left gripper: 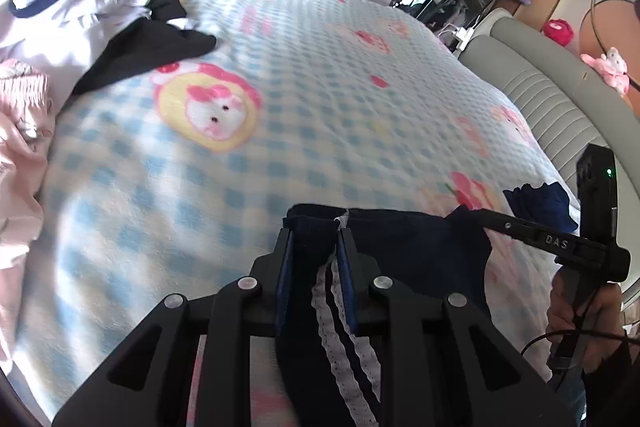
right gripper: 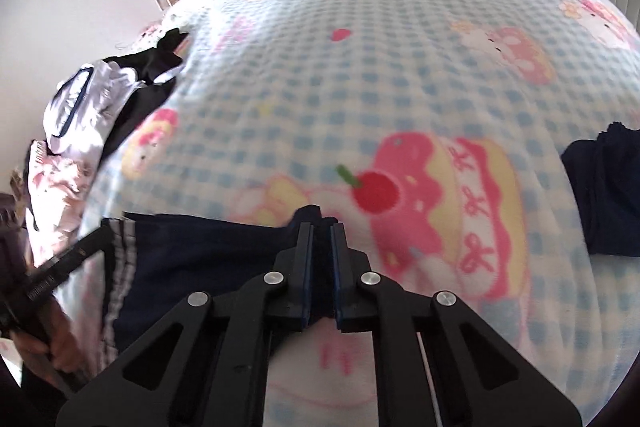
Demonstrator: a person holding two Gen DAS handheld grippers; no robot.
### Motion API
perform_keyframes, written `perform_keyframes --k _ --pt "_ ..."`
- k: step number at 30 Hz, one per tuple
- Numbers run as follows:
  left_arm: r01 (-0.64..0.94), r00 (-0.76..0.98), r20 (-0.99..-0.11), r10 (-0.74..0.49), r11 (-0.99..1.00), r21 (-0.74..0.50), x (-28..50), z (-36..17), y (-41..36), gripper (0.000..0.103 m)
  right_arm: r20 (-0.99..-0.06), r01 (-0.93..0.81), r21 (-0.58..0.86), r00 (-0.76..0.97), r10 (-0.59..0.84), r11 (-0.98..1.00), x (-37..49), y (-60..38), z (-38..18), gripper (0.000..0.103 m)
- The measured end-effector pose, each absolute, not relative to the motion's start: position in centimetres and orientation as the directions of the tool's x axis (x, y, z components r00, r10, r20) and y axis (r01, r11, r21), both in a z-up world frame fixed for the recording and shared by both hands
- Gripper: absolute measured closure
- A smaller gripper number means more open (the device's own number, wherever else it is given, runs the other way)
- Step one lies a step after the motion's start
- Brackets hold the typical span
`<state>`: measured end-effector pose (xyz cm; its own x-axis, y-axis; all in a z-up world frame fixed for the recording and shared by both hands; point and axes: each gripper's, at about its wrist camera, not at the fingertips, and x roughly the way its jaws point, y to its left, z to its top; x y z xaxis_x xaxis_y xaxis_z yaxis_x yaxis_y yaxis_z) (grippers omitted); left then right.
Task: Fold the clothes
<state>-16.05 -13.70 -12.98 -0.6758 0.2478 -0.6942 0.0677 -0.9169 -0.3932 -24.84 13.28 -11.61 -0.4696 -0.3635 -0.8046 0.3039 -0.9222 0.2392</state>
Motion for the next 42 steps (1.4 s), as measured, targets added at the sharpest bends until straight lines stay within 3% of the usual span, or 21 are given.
perform_keyframes --k 2,6,7,8,10,12,24,27,28,30,33,38,42 --pt "0.085 -0.654 -0.713 0.252 -0.912 -0.401 -16.3 -13.5 -13.9 0.079 -0.831 0.323 0.248 -0.414 -0.372 -0.913 -25.4 12.2 -12.3 0.053" --pt "0.105 -0.643 -0.726 0.244 -0.911 -0.399 -16.1 -14.1 -14.3 0.079 -0.876 0.328 0.223 -0.346 -0.336 -0.918 -25.4 11.3 -14.6 0.051" --pt "0.106 -0.644 -0.726 0.243 -0.911 -0.399 -16.1 -14.1 -14.4 0.079 -0.873 0.326 0.22 -0.356 -0.335 -0.92 -25.3 11.4 -14.5 0.054" --pt "0.106 -0.645 -0.725 0.243 -0.91 -0.4 -16.1 -14.1 -14.4 0.079 -0.869 0.324 0.217 -0.366 -0.333 -0.921 -25.1 11.6 -14.4 0.068" --pt "0.106 -0.65 -0.723 0.233 -0.914 -0.391 -16.1 -14.1 -14.2 0.079 -0.861 0.319 0.211 -0.386 -0.33 -0.924 -24.9 11.8 -14.2 0.087" --pt "0.095 -0.657 -0.718 0.228 -0.92 -0.379 -16.3 -13.7 -13.9 0.084 -0.854 0.314 0.205 -0.406 -0.326 -0.927 -24.6 12.0 -14.0 0.095" --pt "0.053 -0.659 -0.715 0.234 -0.933 -0.355 -17.7 -12.9 -13.0 0.09 -0.814 0.304 0.178 -0.488 -0.314 -0.936 -24.0 13.7 -11.1 0.096" --pt "0.056 -0.643 -0.726 0.244 -0.93 -0.363 -18.0 -13.4 -13.1 0.081 -0.824 0.278 0.192 -0.476 -0.309 -0.941 -24.4 14.7 -11.7 0.095" --pt "0.058 -0.638 -0.729 0.248 -0.929 -0.366 -18.1 -13.6 -13.1 0.074 -0.83 0.261 0.199 -0.467 -0.305 -0.944 -24.6 15.2 -12.0 0.095" --pt "0.06 -0.627 -0.736 0.254 -0.926 -0.371 -18.3 -13.9 -13.1 0.071 -0.846 0.223 0.226 -0.437 -0.305 -0.948 -24.9 16.1 -12.9 0.094" --pt "0.064 -0.611 -0.746 0.264 -0.923 -0.38 -18.5 -14.5 -13.2 0.063 -0.846 0.176 0.24 -0.445 -0.295 -0.955 -24.5 17.0 -12.9 0.088" --pt "0.071 -0.584 -0.761 0.281 -0.917 -0.393 -19.0 -15.4 -13.3 0.058 -0.832 0.119 0.342 -0.422 -0.36 -0.932 -24.9 18.2 -12.7 0.045" --pt "0.07 -0.572 -0.766 0.293 -0.913 -0.401 -19.2 -15.8 -13.3 0.06 -0.877 0.156 0.339 -0.305 -0.371 -0.928 -25.8 16.7 -15.1 0.044"
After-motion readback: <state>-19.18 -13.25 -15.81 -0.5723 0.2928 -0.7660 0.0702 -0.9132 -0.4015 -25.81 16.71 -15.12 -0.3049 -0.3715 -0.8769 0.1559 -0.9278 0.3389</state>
